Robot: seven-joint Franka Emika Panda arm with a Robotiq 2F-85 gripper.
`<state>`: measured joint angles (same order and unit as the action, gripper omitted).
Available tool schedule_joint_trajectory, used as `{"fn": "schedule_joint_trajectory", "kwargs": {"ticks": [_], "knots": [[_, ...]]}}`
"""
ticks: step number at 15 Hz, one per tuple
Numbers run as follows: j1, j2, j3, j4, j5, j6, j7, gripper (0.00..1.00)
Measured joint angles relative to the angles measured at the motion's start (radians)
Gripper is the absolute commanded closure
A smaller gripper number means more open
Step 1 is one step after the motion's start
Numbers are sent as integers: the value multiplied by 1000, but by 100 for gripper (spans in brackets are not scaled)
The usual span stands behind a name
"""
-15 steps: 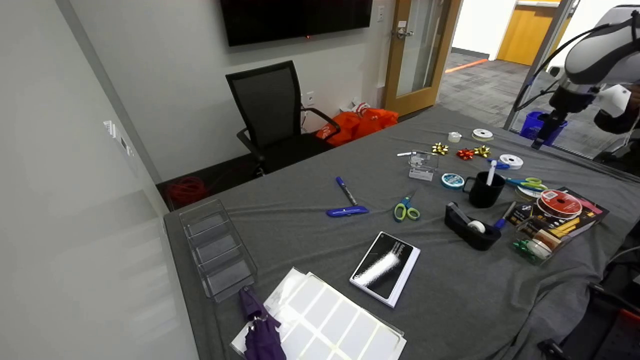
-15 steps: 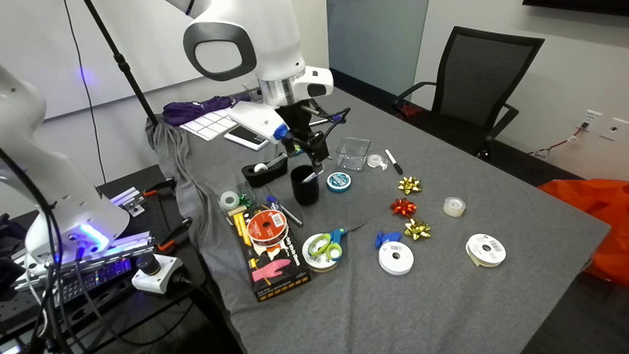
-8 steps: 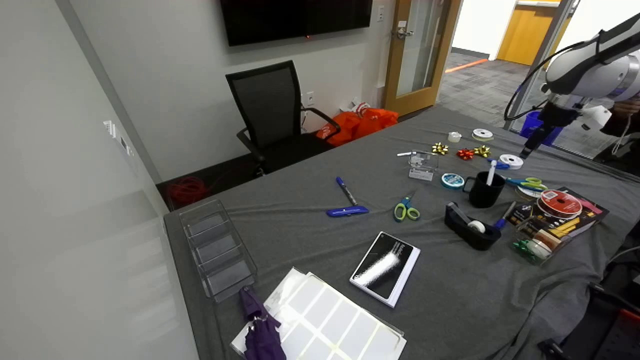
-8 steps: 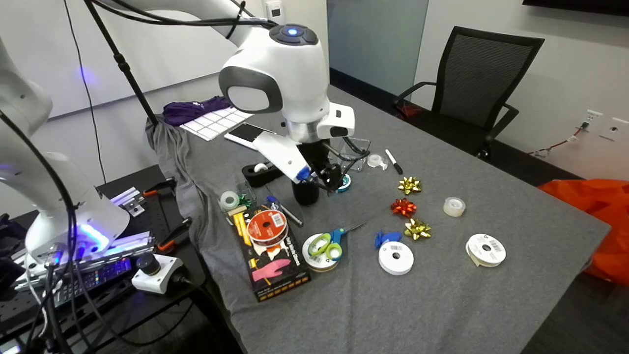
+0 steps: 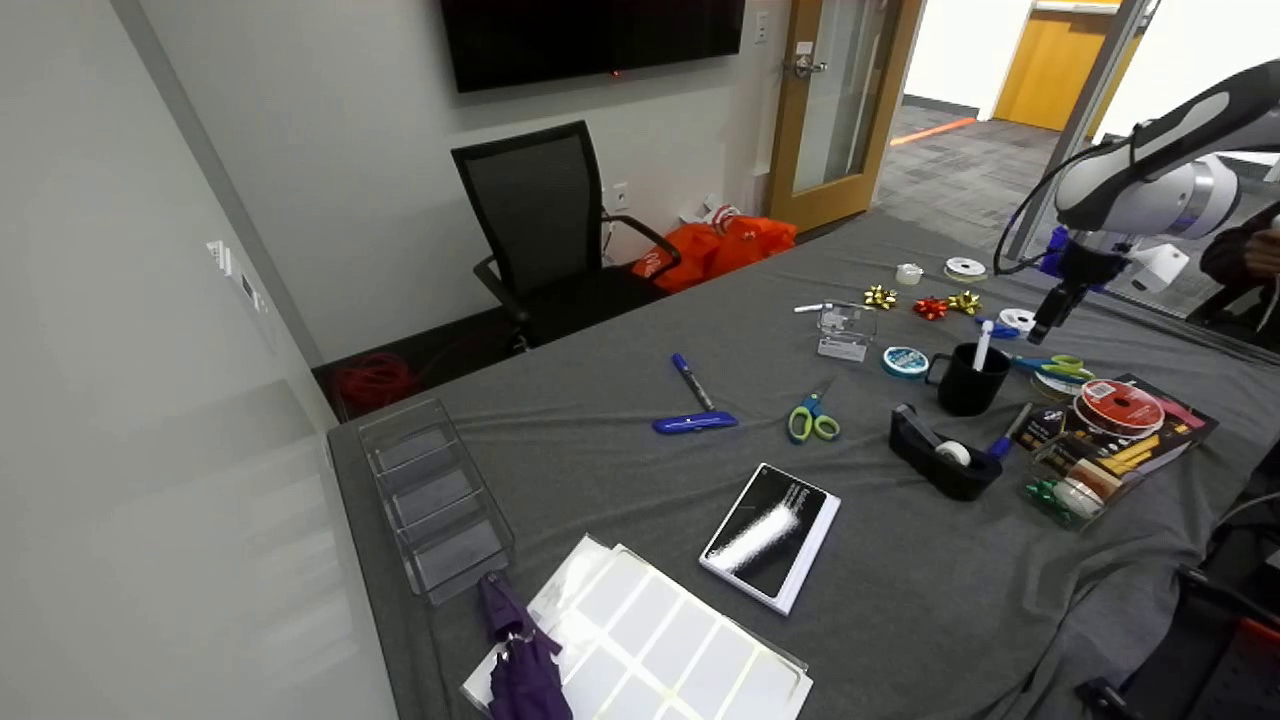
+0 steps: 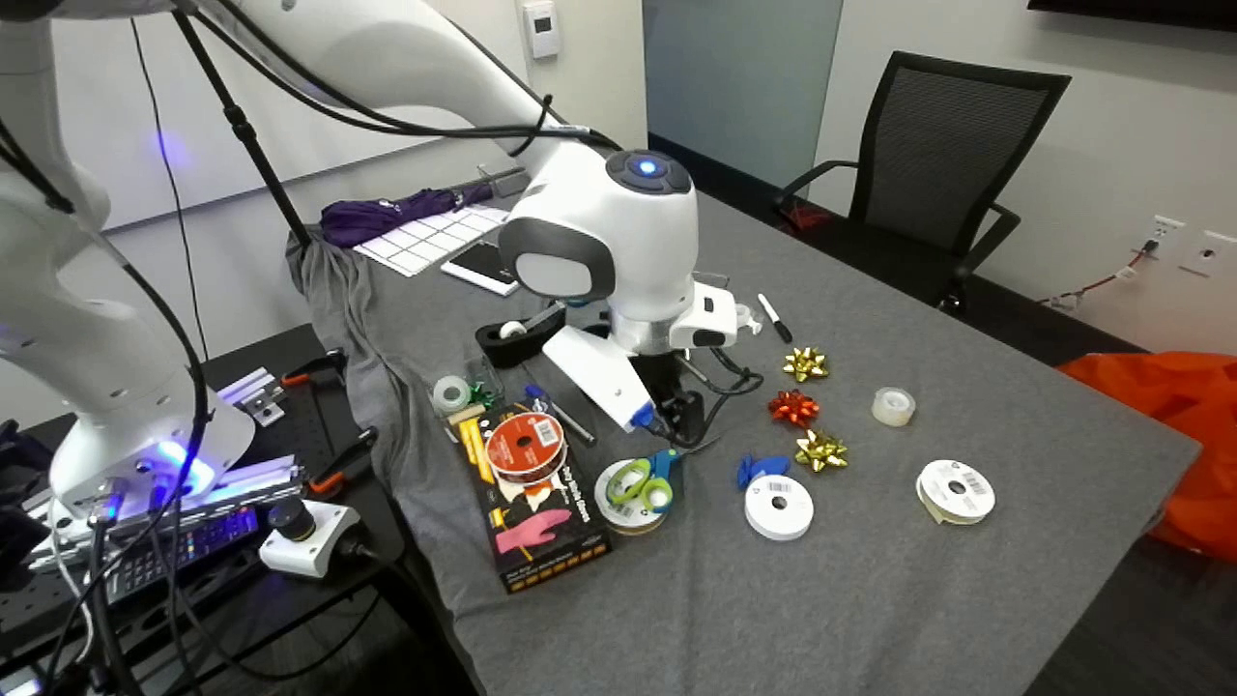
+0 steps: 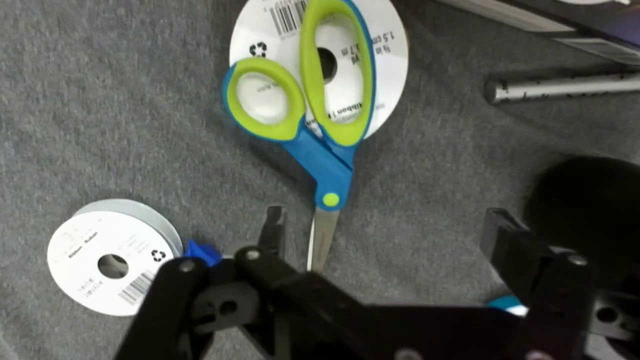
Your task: Pick the pair of scissors from the yellow ribbon tape and put it in the black cup
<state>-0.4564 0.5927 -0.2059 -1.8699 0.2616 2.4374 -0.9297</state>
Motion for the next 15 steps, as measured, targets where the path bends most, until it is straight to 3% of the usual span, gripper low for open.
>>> {"fn": "schedule_joint_trajectory", "kwargs": {"ticks": [7,15], "knots": [[-70,126,47,54,-34,38,-4,0],[-95,164,70,113,-70,40,-4,0]]}}
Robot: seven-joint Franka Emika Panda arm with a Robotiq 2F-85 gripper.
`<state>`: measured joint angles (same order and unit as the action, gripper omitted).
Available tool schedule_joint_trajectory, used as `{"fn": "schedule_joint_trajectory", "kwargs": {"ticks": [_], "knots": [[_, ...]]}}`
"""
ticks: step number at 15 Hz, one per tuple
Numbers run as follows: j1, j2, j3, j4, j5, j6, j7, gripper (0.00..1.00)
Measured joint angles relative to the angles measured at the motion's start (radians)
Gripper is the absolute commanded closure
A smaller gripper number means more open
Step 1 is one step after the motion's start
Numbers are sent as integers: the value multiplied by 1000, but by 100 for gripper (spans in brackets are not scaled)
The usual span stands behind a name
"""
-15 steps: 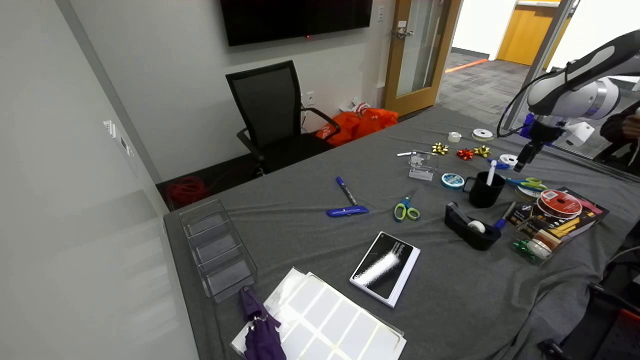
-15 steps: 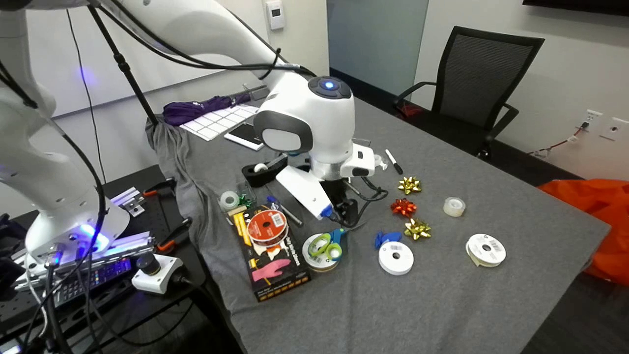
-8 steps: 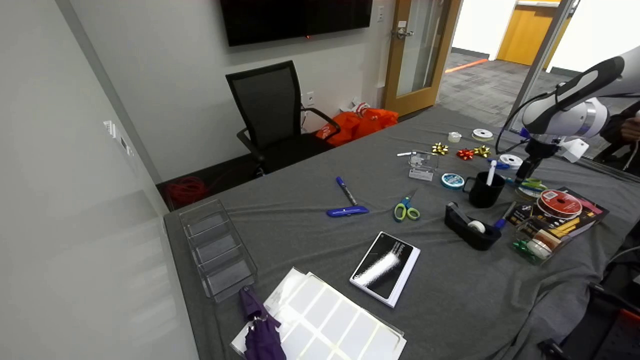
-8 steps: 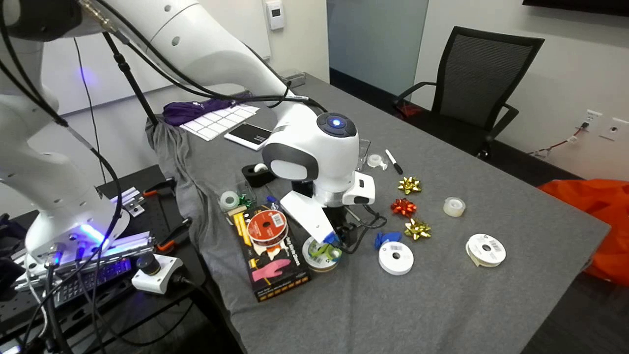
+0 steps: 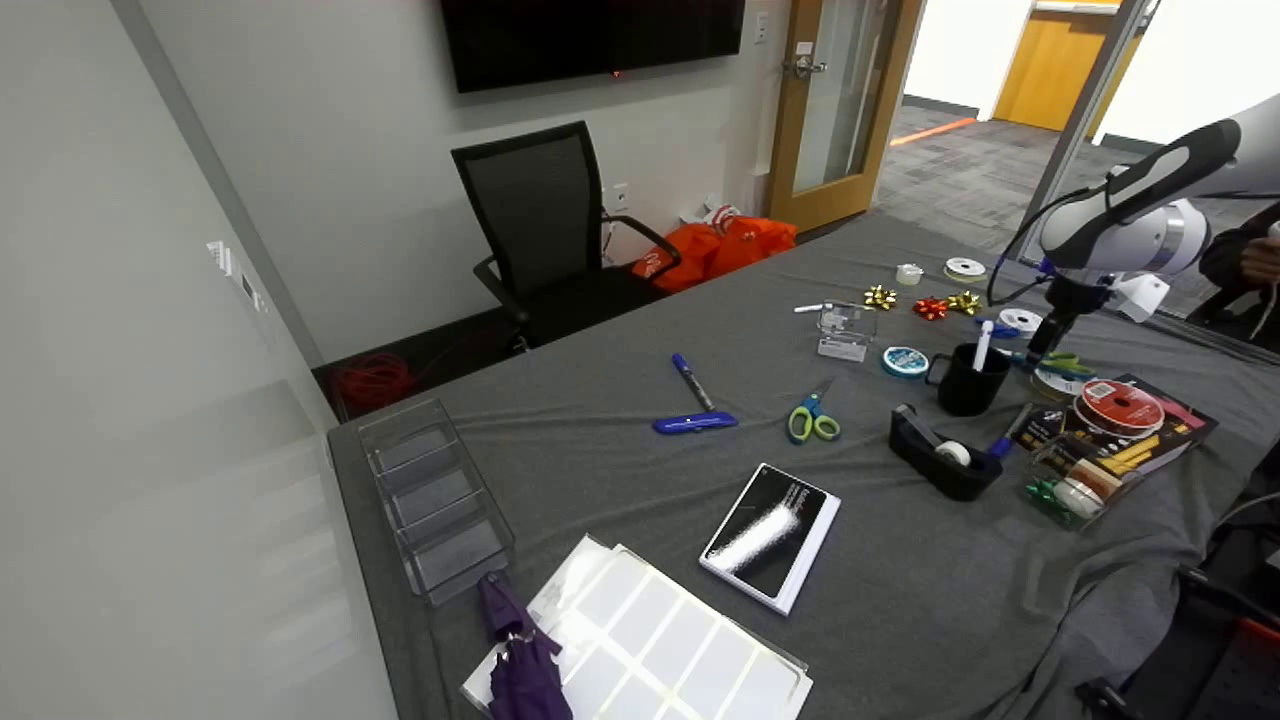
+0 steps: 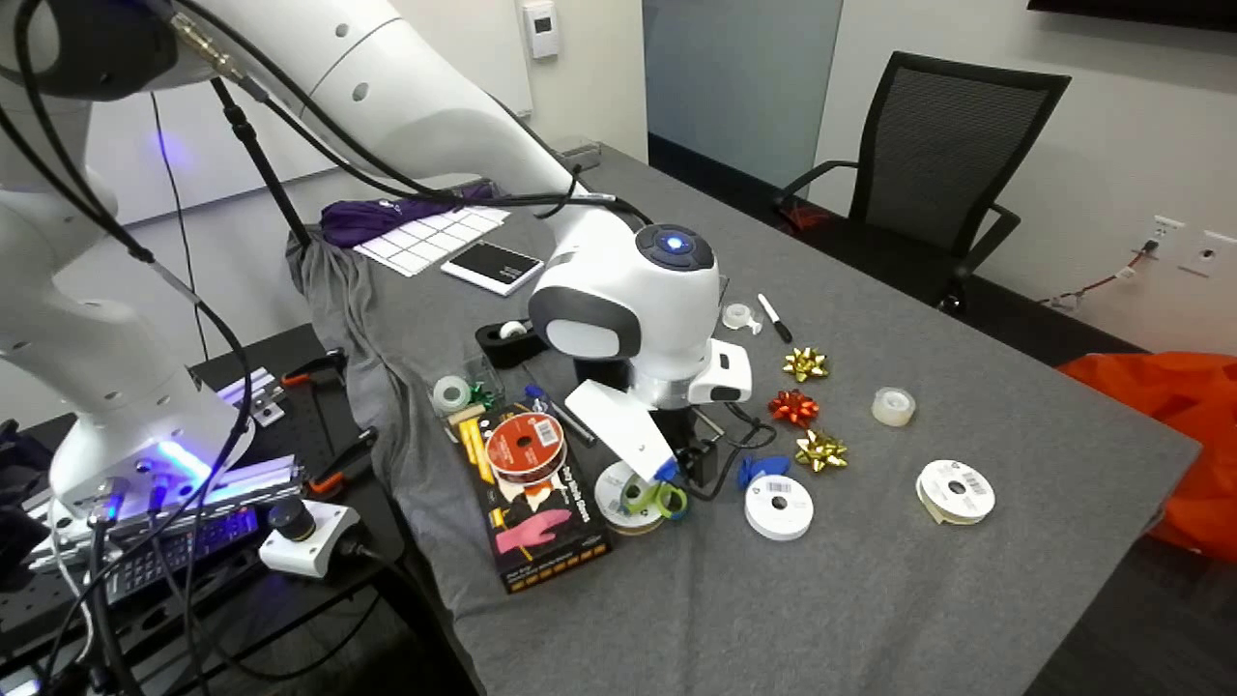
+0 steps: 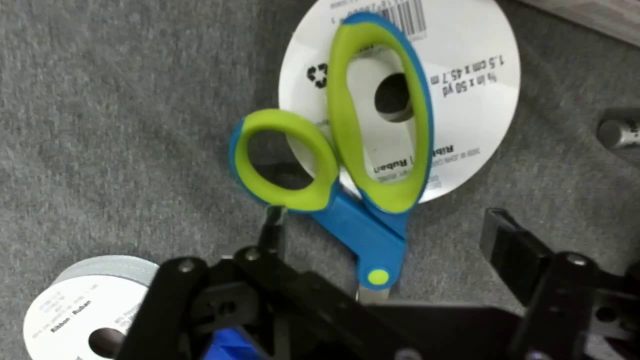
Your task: Pick the pair of scissors from the yellow ribbon tape and put it in the black cup
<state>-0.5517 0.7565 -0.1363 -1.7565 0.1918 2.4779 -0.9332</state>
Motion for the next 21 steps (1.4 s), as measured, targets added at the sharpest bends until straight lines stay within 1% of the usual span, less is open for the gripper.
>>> {"fn": "schedule_joint_trajectory", "kwargs": {"ticks": [6,7,8,16,18,19,21], "knots": [[-1,17,1,16,-34,0,1,0],[-1,17,2,17,-37,0,1,15],[-1,17,2,17,-39,1,1,26],[-1,52,6,36,-45,70,7,83],[-1,64,7,46,-50,81,14,94],[-1,64,7,49,-53,81,18,92],[-1,65,7,50,-60,81,22,92]]}}
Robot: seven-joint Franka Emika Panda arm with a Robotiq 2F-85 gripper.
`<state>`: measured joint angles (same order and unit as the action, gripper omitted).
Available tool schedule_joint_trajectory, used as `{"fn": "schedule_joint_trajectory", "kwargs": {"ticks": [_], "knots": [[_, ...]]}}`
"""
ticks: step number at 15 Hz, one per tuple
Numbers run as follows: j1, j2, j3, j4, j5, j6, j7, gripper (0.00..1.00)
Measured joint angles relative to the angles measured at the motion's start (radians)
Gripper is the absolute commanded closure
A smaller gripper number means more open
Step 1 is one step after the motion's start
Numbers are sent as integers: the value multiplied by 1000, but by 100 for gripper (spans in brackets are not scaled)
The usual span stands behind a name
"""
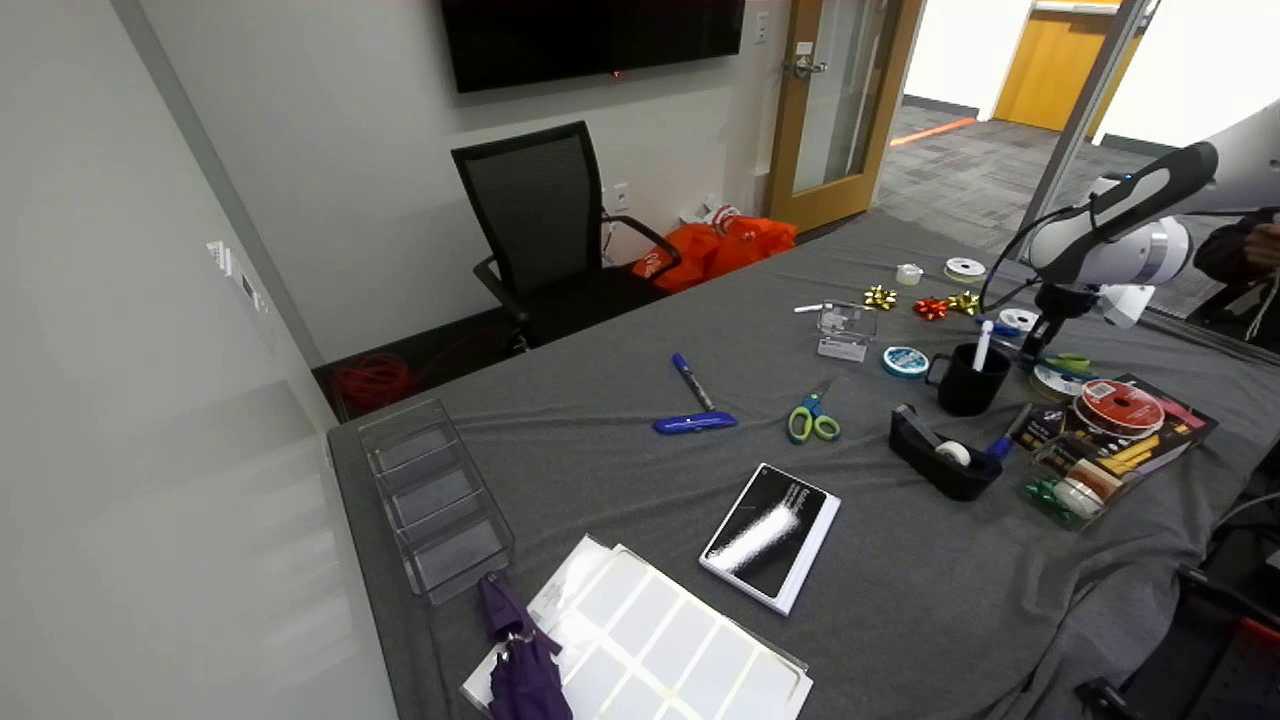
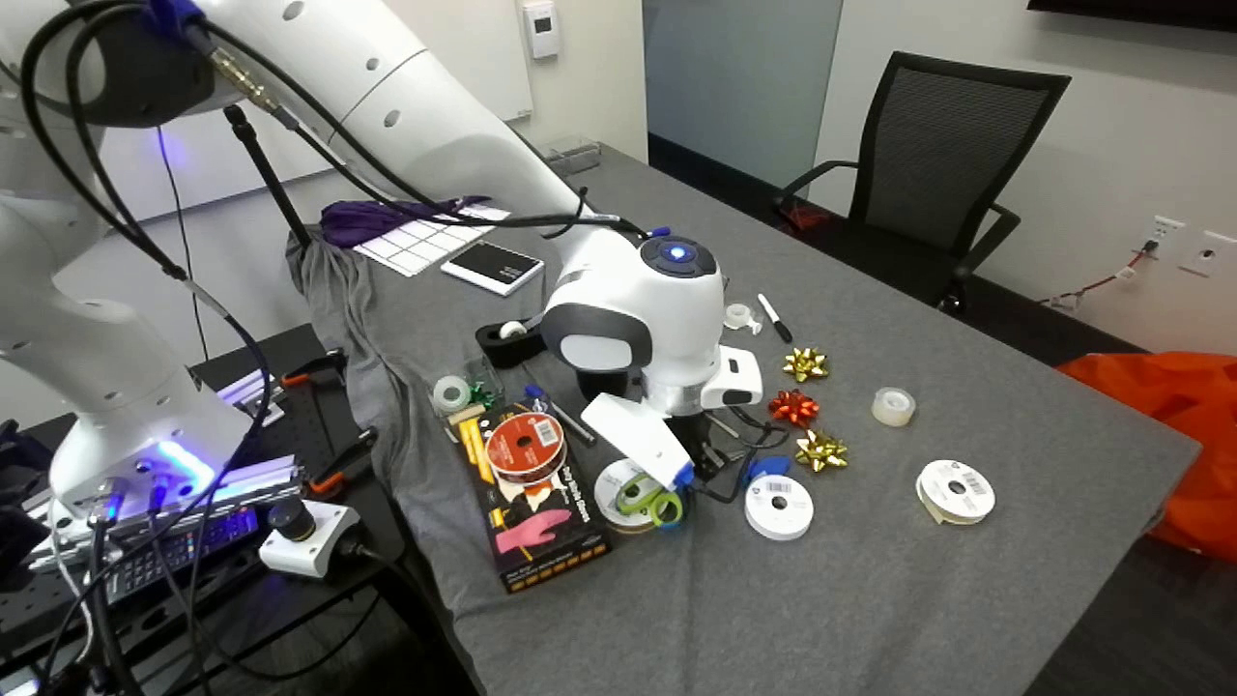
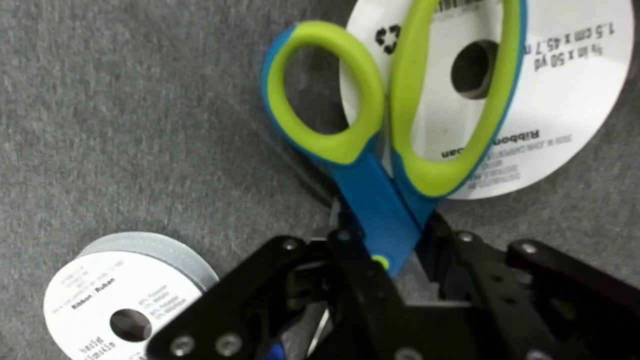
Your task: Pick the pair of scissors from the yellow ribbon tape and put it in the black cup
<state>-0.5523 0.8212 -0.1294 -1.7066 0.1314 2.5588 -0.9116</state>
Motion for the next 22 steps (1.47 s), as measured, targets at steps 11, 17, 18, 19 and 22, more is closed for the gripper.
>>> {"fn": "schedule_joint_trajectory", "kwargs": {"ticks": [11,17,18,19,22], "knots": [[-44,-121,34,-24,0,-87,-5,92],[-44,-219,33,-95,0,-194,-10,92],[-44,-243,31,-116,0,-215,-15,92],[-44,-269,29,-138,0,-235,-21,92],[-41,-368,12,-201,-10,-339,-38,92]]}}
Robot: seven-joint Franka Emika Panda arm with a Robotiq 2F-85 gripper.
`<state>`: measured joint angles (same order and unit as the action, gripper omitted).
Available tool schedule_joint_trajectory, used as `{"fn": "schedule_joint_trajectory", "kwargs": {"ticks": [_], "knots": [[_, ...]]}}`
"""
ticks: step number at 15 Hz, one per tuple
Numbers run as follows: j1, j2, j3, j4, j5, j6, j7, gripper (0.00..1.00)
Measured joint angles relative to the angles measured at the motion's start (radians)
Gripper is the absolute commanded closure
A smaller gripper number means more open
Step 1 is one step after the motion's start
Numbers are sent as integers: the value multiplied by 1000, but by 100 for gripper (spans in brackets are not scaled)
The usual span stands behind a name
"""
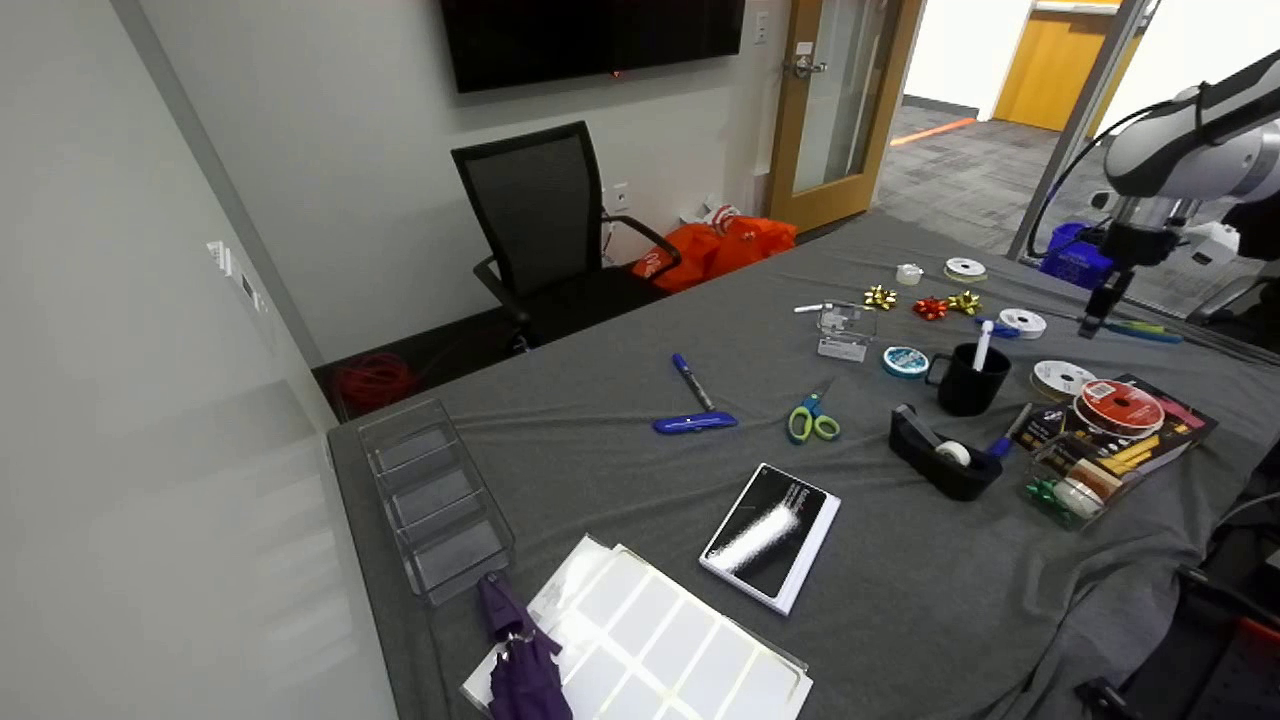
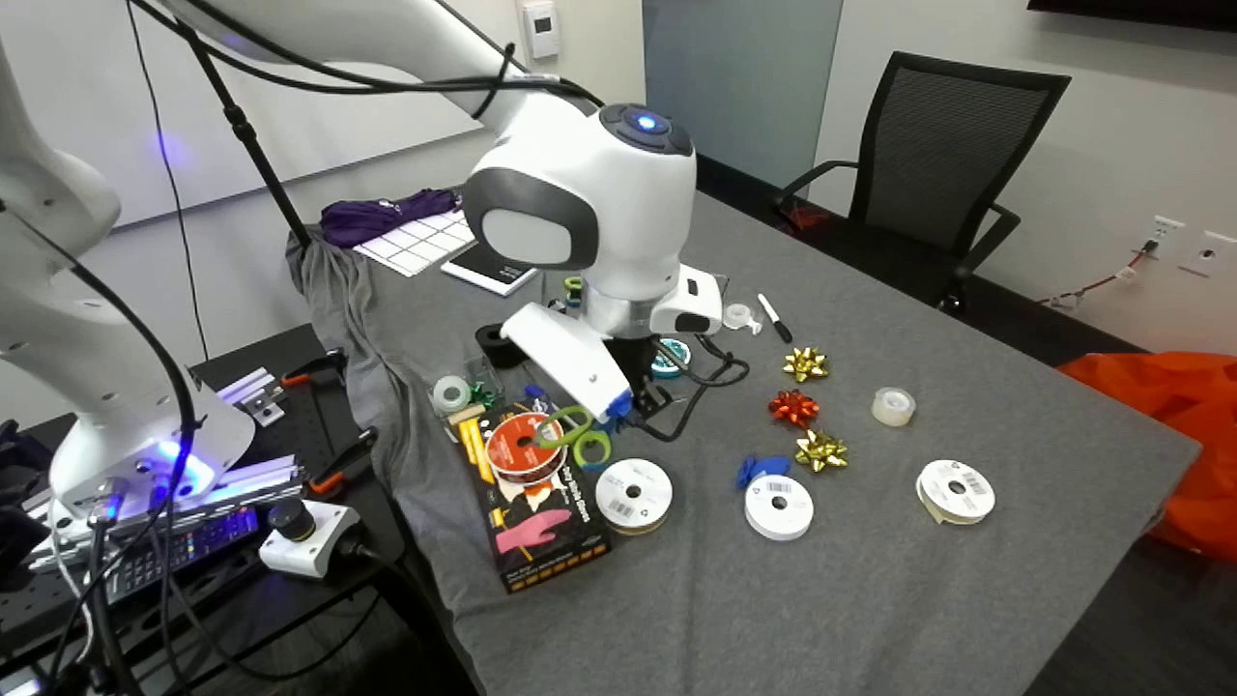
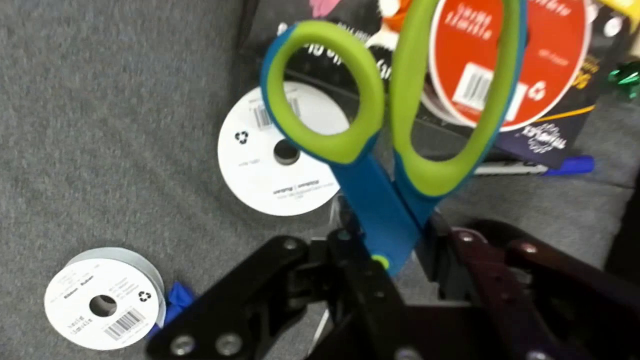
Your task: Pick the pair of scissors from the yellow ribbon tape and put it in the black cup
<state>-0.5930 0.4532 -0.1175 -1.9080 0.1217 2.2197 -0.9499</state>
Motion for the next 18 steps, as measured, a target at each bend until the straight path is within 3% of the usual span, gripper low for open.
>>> {"fn": "schedule_joint_trajectory", "kwargs": {"ticks": [5,10,11,15,16,18], "knots": [[57,-179,-67,-46,-94,-304,35,92],[156,-281,-99,-71,-142,-540,182,92],[177,-283,-99,-78,-139,-558,208,69],[225,-276,-97,-102,-117,-562,263,69],[224,-276,-98,-103,-117,-562,263,92],[223,-276,-100,-103,-117,-562,263,92]]}}
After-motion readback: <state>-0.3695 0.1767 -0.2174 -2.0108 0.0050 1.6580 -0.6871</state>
